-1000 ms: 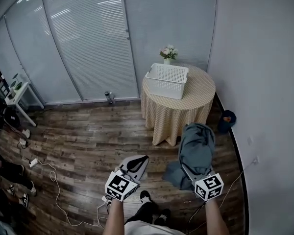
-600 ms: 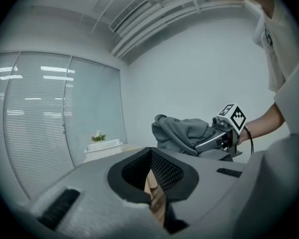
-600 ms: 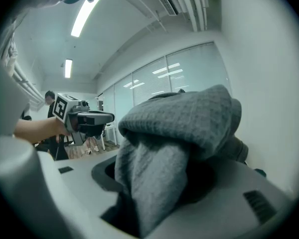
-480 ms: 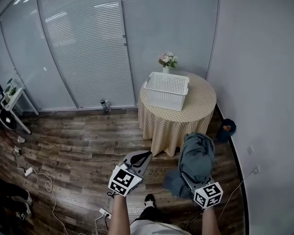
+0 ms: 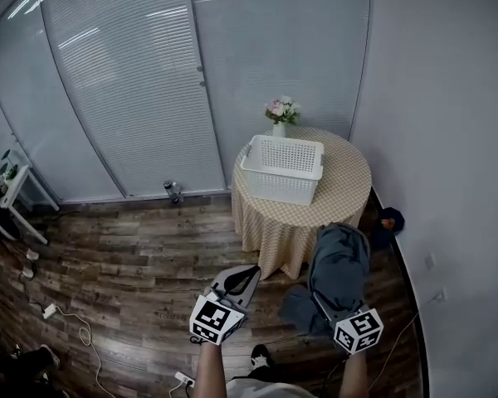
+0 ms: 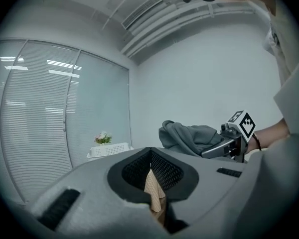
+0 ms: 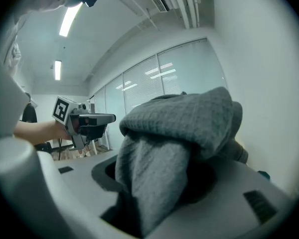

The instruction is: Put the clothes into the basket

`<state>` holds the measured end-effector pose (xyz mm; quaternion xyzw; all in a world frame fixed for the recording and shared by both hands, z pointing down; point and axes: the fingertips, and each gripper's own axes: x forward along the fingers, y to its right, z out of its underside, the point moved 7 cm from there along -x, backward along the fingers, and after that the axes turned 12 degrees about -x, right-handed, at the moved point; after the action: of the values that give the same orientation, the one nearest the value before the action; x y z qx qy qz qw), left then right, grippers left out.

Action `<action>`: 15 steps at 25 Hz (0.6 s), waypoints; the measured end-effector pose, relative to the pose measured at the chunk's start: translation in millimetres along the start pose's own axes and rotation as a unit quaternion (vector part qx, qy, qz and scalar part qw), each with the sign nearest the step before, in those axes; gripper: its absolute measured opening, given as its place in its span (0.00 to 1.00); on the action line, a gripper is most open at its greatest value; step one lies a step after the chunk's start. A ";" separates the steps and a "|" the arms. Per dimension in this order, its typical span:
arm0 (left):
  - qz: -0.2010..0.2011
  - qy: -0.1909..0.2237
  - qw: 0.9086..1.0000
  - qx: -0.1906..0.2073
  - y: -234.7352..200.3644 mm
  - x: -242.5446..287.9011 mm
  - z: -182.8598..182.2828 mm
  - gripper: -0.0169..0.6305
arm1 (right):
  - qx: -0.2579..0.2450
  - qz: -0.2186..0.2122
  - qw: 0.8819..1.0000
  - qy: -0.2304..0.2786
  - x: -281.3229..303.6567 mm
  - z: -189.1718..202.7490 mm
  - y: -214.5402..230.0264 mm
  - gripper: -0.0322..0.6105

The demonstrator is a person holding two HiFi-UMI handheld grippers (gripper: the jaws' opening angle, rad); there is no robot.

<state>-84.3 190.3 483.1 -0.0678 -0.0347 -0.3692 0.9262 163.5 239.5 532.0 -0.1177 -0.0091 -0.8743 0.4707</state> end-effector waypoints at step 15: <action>0.024 -0.016 0.999 -0.015 -75.6 16.4 17.1 0.05 | 0.020 0.083 0.996 0.003 41.8 -5.7 26.8 0.41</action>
<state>-124.7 127.5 509.4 -0.0886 -0.0425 -0.3465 0.9329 162.4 189.6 532.9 -0.1061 -0.0154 -0.8324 0.5436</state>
